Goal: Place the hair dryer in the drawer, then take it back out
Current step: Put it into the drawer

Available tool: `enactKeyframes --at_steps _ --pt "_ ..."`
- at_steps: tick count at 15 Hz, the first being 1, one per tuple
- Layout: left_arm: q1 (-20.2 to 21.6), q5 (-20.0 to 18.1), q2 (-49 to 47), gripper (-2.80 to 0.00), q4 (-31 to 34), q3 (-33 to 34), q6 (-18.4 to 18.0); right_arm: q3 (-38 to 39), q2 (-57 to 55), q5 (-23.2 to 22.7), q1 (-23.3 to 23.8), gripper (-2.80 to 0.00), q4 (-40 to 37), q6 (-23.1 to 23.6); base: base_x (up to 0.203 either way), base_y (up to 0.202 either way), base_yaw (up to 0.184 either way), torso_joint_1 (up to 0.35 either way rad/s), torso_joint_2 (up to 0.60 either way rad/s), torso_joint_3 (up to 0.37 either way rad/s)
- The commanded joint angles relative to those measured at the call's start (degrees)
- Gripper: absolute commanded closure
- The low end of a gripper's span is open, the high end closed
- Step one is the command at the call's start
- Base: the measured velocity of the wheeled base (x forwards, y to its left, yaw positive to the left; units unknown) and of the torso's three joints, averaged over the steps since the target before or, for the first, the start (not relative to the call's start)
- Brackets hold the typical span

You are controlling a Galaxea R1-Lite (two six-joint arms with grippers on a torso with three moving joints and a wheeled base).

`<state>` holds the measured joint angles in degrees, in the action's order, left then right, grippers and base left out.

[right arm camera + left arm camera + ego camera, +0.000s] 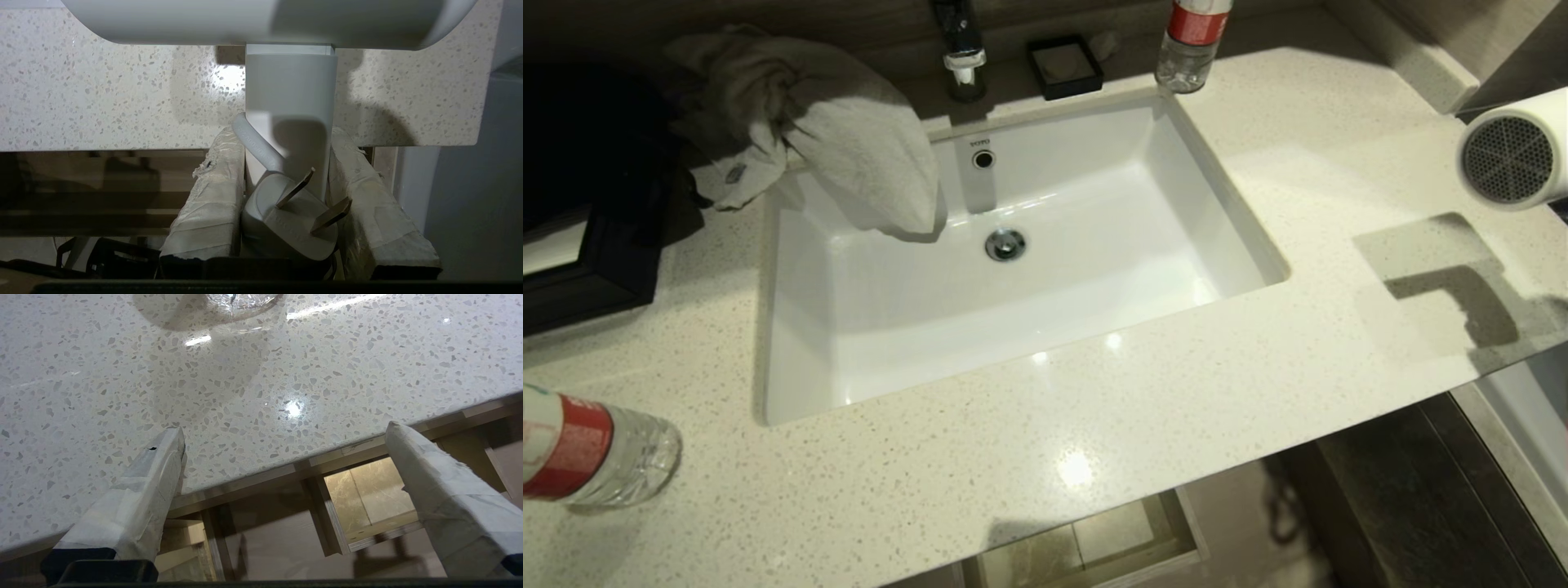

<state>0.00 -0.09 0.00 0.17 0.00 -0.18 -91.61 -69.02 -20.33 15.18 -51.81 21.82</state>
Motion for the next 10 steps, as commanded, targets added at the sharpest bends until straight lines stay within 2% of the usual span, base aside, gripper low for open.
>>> enactKeyframes --at_steps 1,6,9,10 --pt "0.0 0.0 0.0 -2.8 0.0 0.0 0.01 3.15 4.01 -0.15 0.02 0.0 -0.23 0.26 0.0 0.0 0.0 0.0 0.0 0.0" --pt "0.0 0.0 0.0 -2.8 -0.07 0.0 0.01 4.92 5.7 0.06 0.03 0.0 -0.39 0.39 0.0 0.0 0.0 0.0 0.0 0.0" --pt "0.0 0.0 0.0 -2.8 0.0 0.0 0.01 9.52 9.87 4.25 0.03 0.0 1.27 -0.02 0.0 0.0 0.0 0.0 0.0 0.0" --pt "0.0 0.0 0.0 -2.8 0.0 0.0 0.01 9.52 9.87 4.25 0.03 0.0 1.27 -0.02 0.0 0.0 0.0 0.0 0.0 0.0"
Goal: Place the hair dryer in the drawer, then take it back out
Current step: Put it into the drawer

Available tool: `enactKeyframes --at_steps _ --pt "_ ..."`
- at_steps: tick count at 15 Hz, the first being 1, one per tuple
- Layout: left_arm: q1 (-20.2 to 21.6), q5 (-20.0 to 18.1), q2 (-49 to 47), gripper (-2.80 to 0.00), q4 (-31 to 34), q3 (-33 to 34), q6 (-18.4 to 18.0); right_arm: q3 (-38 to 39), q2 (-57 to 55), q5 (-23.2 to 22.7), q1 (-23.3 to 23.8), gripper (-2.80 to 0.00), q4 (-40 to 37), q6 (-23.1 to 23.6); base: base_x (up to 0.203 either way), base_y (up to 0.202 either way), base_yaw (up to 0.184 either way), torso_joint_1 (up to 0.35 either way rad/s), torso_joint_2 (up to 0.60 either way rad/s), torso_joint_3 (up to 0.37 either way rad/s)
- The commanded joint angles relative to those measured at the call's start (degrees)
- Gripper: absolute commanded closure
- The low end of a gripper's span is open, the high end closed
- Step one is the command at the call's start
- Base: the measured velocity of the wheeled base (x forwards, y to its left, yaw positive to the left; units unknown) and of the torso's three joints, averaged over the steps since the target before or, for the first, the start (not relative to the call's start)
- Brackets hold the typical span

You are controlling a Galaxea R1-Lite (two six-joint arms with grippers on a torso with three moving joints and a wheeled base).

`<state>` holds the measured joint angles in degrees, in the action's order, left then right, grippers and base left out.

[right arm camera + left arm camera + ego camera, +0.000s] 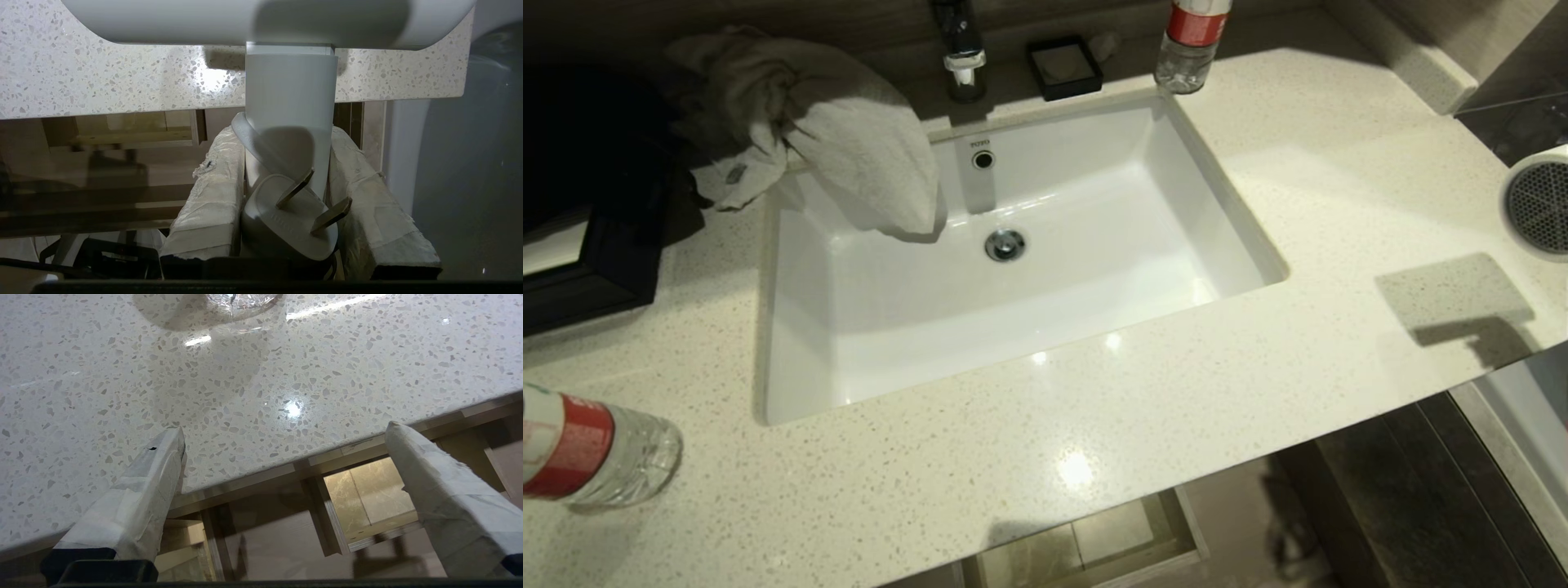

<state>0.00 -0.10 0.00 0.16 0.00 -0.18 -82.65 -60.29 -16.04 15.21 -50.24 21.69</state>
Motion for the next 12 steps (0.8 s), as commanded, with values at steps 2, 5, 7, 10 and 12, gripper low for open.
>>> enactKeyframes --at_steps 2,5,7,10,12 --pt "0.0 0.01 0.0 -2.8 0.02 0.0 0.01 0.56 1.14 -0.04 -0.01 0.0 -0.3 0.11 0.0 0.0 0.0 0.0 0.0 0.0" --pt "0.0 0.01 0.0 -2.8 0.02 0.0 0.01 8.47 3.99 2.33 -0.71 0.0 5.48 -0.75 0.0 0.0 0.0 0.0 0.0 0.0" --pt "0.0 0.01 0.0 -2.8 -0.07 0.0 0.01 13.19 6.38 2.96 -1.83 0.0 8.75 -2.55 0.0 0.0 0.0 0.0 0.0 0.0" --pt "0.0 0.01 0.0 -2.8 -0.07 0.0 0.01 14.79 7.38 2.24 -2.82 0.0 9.11 -4.37 0.0 0.0 0.0 0.0 0.0 0.0" --pt "0.0 0.01 0.0 -2.8 0.02 0.0 0.01 17.67 8.51 2.07 -5.28 0.0 11.56 -7.55 0.0 0.0 0.0 0.0 0.0 0.0"
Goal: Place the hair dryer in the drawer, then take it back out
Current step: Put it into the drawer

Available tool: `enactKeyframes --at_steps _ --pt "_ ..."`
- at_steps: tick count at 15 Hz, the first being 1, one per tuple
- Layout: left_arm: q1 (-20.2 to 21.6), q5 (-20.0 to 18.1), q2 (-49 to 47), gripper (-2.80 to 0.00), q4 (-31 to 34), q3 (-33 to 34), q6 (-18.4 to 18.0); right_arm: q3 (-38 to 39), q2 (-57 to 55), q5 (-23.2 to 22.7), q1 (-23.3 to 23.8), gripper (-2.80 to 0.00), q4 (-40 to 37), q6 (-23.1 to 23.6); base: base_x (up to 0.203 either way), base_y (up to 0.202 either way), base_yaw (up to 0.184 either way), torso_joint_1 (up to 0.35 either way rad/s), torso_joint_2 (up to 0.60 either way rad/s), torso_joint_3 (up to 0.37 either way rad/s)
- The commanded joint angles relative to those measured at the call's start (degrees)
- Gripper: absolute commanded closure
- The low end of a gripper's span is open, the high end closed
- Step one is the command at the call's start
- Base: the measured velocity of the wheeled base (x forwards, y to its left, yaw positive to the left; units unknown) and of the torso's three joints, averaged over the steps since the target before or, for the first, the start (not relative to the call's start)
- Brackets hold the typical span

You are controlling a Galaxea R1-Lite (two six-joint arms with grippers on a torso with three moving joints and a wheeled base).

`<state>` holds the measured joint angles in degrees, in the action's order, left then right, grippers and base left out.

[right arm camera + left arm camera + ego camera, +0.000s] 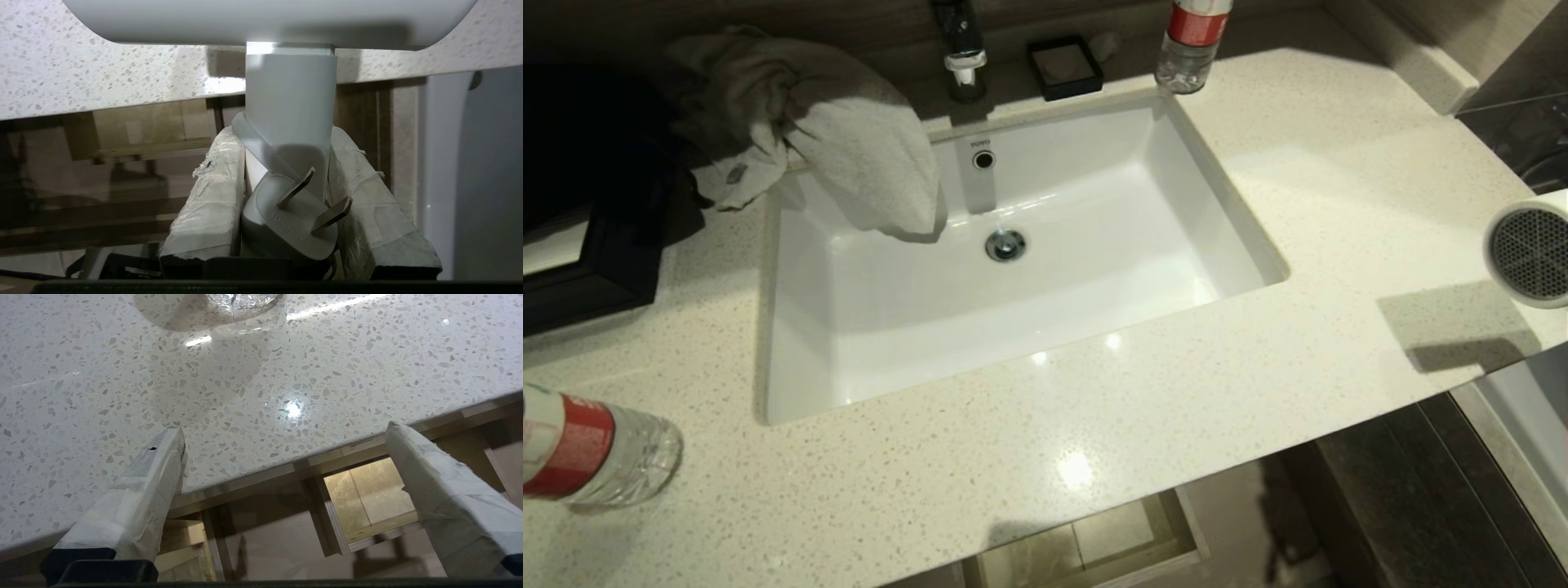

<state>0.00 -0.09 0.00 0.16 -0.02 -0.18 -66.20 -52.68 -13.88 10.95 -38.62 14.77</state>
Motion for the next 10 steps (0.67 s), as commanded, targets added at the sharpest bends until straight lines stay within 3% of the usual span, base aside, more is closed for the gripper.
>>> enactKeyframes --at_steps 1,3,5,10 --pt "0.0 0.01 0.0 -2.8 0.02 0.02 0.01 5.14 1.71 -0.2 -3.18 0.0 1.63 -2.96 0.0 0.0 0.0 0.0 0.0 0.0" --pt "0.0 0.01 0.0 -2.8 0.02 0.02 0.01 8.69 3.46 -0.18 -5.65 0.0 4.41 -5.74 0.0 0.0 0.0 0.0 0.0 0.0" --pt "0.0 0.01 0.0 -2.8 0.02 0.02 0.01 13.32 5.39 -0.03 -6.28 0.0 5.75 -4.77 0.0 0.0 0.0 0.0 0.0 0.0" --pt "0.0 0.01 0.0 -2.8 0.02 0.02 0.01 15.84 6.19 1.97 -6.56 0.0 8.52 -0.93 0.0 0.0 0.0 0.0 0.0 0.0"
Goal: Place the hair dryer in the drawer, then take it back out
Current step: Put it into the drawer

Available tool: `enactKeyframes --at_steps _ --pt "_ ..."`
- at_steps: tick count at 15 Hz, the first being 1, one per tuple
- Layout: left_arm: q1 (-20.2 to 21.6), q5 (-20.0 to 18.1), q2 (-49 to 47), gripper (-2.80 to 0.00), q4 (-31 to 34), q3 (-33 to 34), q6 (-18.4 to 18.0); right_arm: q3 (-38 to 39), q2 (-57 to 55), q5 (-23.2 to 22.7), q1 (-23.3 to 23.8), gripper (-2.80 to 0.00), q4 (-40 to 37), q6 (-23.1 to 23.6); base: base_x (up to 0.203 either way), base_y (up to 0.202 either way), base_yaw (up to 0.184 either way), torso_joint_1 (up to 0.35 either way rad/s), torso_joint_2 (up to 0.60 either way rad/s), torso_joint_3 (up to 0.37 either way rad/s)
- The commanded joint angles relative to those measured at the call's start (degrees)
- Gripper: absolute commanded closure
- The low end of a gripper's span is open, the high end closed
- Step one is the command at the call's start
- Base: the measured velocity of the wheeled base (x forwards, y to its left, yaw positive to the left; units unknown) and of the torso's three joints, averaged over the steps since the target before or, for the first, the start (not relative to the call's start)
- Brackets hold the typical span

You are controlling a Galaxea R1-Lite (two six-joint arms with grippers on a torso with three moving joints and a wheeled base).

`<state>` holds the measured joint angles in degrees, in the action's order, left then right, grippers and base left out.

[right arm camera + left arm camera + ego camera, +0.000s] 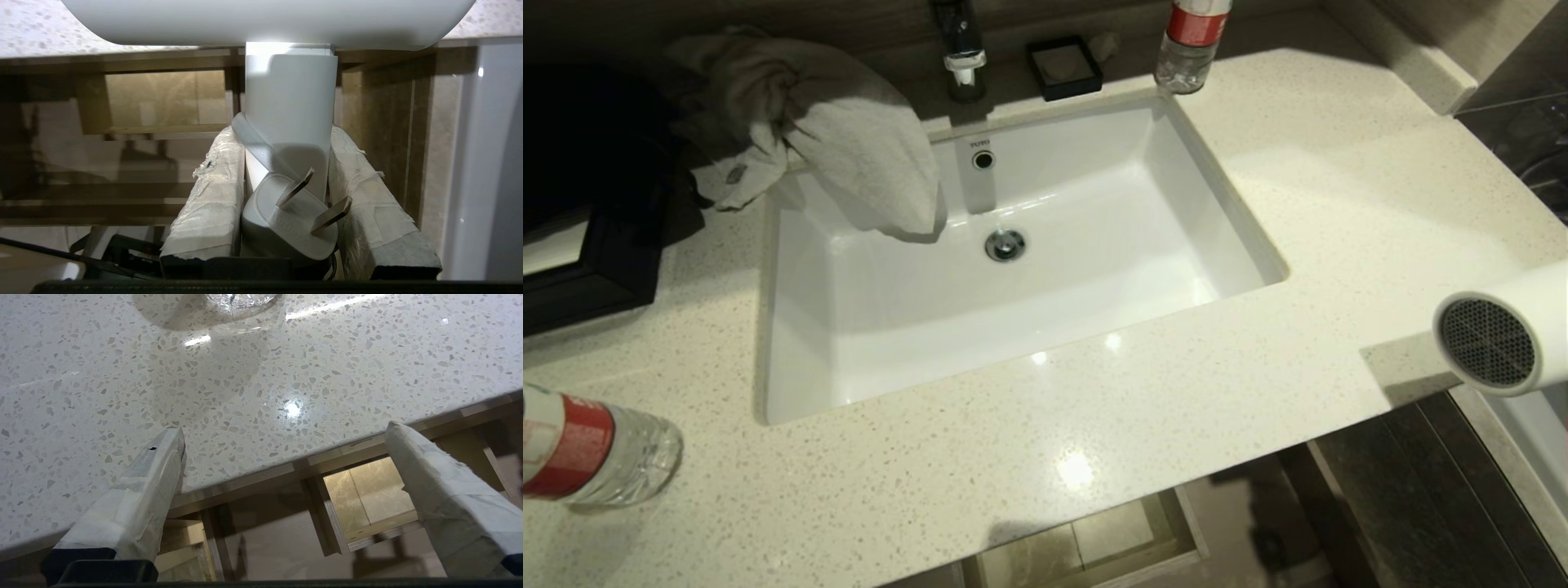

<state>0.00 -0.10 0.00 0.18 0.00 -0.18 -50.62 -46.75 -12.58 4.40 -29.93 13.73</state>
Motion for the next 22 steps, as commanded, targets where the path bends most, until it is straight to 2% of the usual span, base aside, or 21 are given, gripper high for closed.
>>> enactKeyframes --at_steps 1,2,6,8,13,22 --pt "0.0 0.01 0.0 -2.8 -0.01 0.0 0.01 0.38 0.39 2.89 -0.01 0.0 -0.13 0.31 0.0 0.0 0.0 0.0 0.0 0.0" --pt "0.0 0.01 0.0 -2.8 -0.01 0.0 0.01 0.78 0.52 4.76 -0.01 0.0 -0.13 0.51 0.0 0.0 0.0 -0.021 0.03 -0.001" --pt "0.0 0.01 0.0 -2.8 -0.01 0.0 0.01 0.61 0.52 4.67 -0.01 0.0 0.05 1.21 0.0 0.0 0.0 -0.191 0.19 0.002" --pt "0.0 0.01 0.0 -2.8 -0.01 0.0 0.01 0.64 0.57 4.79 -0.01 0.0 0.1 3.72 0.0 0.0 0.0 -0.156 0.14 0.003" --pt "0.0 0.01 0.0 -2.8 -0.01 0.0 0.01 0.21 0.56 4.66 -0.01 0.0 0.76 4.03 0.0 0.0 0.0 -0.053 0.06 -0.001" --pt "0.0 0.01 0.0 -2.8 -0.07 0.0 0.01 0.26 0.96 4.58 -0.01 0.0 1.55 4.21 0.0 0.0 0.0 -0.35 0.28 -0.078"
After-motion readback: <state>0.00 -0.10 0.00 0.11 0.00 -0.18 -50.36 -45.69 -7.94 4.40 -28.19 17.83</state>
